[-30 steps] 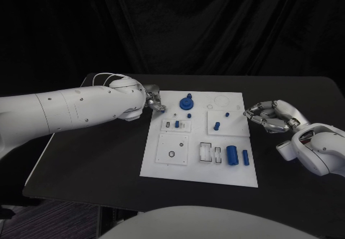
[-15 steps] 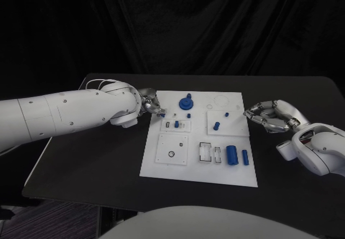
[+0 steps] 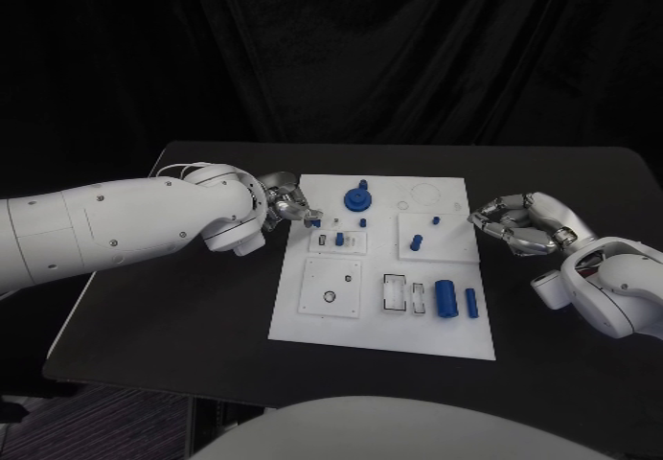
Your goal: Assemble the parts on the task board
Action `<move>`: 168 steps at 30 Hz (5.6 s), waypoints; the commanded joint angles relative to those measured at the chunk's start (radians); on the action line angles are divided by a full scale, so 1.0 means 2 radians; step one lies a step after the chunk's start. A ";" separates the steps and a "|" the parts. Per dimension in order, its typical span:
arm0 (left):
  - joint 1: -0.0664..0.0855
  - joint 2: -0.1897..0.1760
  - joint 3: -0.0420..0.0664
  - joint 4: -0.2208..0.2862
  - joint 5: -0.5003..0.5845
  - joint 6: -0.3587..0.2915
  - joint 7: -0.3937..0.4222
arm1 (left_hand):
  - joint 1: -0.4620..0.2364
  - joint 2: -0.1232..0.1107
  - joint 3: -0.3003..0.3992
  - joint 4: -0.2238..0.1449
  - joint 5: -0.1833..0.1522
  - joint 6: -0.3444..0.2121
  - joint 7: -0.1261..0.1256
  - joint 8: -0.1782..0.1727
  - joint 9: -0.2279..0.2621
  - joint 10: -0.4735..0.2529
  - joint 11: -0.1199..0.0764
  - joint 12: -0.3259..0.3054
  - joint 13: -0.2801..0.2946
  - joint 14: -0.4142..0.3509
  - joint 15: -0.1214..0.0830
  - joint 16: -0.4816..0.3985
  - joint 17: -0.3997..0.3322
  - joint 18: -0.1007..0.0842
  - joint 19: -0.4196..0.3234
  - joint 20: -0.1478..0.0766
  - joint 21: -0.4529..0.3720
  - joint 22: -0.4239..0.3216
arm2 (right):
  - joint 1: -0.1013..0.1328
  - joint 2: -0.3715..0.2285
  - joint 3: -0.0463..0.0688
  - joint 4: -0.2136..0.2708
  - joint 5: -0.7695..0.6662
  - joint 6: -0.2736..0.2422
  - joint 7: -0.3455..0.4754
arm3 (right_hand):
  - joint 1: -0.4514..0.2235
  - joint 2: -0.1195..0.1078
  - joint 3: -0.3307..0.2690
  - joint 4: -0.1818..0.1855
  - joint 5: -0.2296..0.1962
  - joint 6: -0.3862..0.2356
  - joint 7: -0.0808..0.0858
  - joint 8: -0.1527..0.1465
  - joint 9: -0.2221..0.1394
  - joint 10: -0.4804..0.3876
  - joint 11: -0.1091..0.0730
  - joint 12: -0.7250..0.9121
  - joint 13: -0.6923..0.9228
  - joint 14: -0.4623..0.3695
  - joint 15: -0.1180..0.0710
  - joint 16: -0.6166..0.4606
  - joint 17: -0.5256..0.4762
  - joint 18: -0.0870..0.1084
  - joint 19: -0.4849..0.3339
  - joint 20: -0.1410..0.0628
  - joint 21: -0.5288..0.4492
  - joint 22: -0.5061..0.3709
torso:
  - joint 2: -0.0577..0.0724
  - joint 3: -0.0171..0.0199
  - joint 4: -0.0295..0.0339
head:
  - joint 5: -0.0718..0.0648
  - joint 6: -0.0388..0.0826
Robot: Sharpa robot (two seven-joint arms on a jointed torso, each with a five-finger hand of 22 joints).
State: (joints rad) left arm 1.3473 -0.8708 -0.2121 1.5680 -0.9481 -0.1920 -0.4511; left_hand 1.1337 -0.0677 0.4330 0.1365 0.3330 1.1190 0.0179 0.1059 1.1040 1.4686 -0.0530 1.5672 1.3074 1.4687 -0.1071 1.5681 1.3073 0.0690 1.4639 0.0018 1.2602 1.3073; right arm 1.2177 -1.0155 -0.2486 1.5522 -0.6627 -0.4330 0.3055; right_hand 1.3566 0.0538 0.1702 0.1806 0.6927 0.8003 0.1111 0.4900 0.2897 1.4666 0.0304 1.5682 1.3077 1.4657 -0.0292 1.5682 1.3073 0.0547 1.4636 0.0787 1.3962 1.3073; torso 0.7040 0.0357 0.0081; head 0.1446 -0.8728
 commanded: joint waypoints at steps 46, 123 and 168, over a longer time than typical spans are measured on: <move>-0.041 -0.006 0.000 0.006 -0.035 -0.043 0.031 | -0.013 0.006 -0.008 0.005 -0.002 0.003 -0.001 0.001 -0.001 0.051 0.000 0.002 0.132 0.051 0.000 0.001 0.132 -0.002 0.016 0.001 -0.002 0.088 | -0.001 -0.002 0.000 0.003 -0.001 -0.005 -0.002 | -0.002 -0.004 0.003 -0.001 0.003 -0.003 0.000 0.003 -0.001 0.052 0.002 0.001 0.132 0.053 -0.001 0.001 0.132 -0.003 0.002 0.000 -0.003 0.100 | 0.000 0.0001 -0.0013 | 0.001 0.000; -0.053 -0.009 0.000 0.010 -0.035 -0.031 0.056 | 0.005 0.010 -0.002 -0.023 0.005 -0.001 -0.001 0.004 0.001 0.051 -0.001 0.002 0.132 0.051 0.000 0.001 0.132 -0.002 0.015 0.001 -0.004 0.088 | -0.001 -0.002 0.000 0.002 0.000 0.000 -0.007 | -0.004 -0.004 0.005 -0.002 0.003 -0.004 0.000 0.004 -0.001 0.052 0.002 0.001 0.132 0.053 0.000 0.001 0.132 -0.003 0.002 0.000 -0.004 0.099 | 0.001 -0.0004 -0.0008 | 0.004 0.000; -0.053 0.004 0.000 -0.010 -0.059 -0.018 0.048 | -0.077 0.021 -0.139 0.067 -0.117 -0.001 0.005 -0.004 -0.015 0.051 0.005 0.002 0.132 0.051 0.005 0.001 0.132 0.000 0.013 0.005 -0.015 0.086 | -0.001 0.000 0.000 0.000 0.000 0.005 -0.011 | -0.005 -0.003 0.007 -0.003 0.003 -0.004 0.000 0.005 -0.001 0.052 0.002 0.001 0.132 0.053 0.000 0.001 0.132 -0.003 0.002 0.000 -0.004 0.099 | 0.000 -0.0001 -0.0010 | 0.006 0.000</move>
State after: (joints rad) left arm 1.2429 -0.8640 -0.2112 1.5484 -1.0594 -0.2405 -0.3566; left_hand 0.9832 -0.0252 0.1563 0.2698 0.0994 1.1181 0.0254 0.1042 1.0765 1.4650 -0.0495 1.5672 1.3074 1.4651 -0.1034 1.5681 1.3073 0.0690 1.4675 0.0055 1.2334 1.3073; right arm 1.2177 -1.0156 -0.2487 1.5525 -0.6624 -0.4287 0.2994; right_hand 1.3527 0.0499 0.1755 0.1751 0.6927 0.8003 0.1111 0.4947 0.2886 1.4666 0.0304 1.5682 1.3077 1.4657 -0.0292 1.5682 1.3073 0.0547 1.4636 0.0787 1.3926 1.3080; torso 0.7049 0.0353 0.0056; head 0.1552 -0.8728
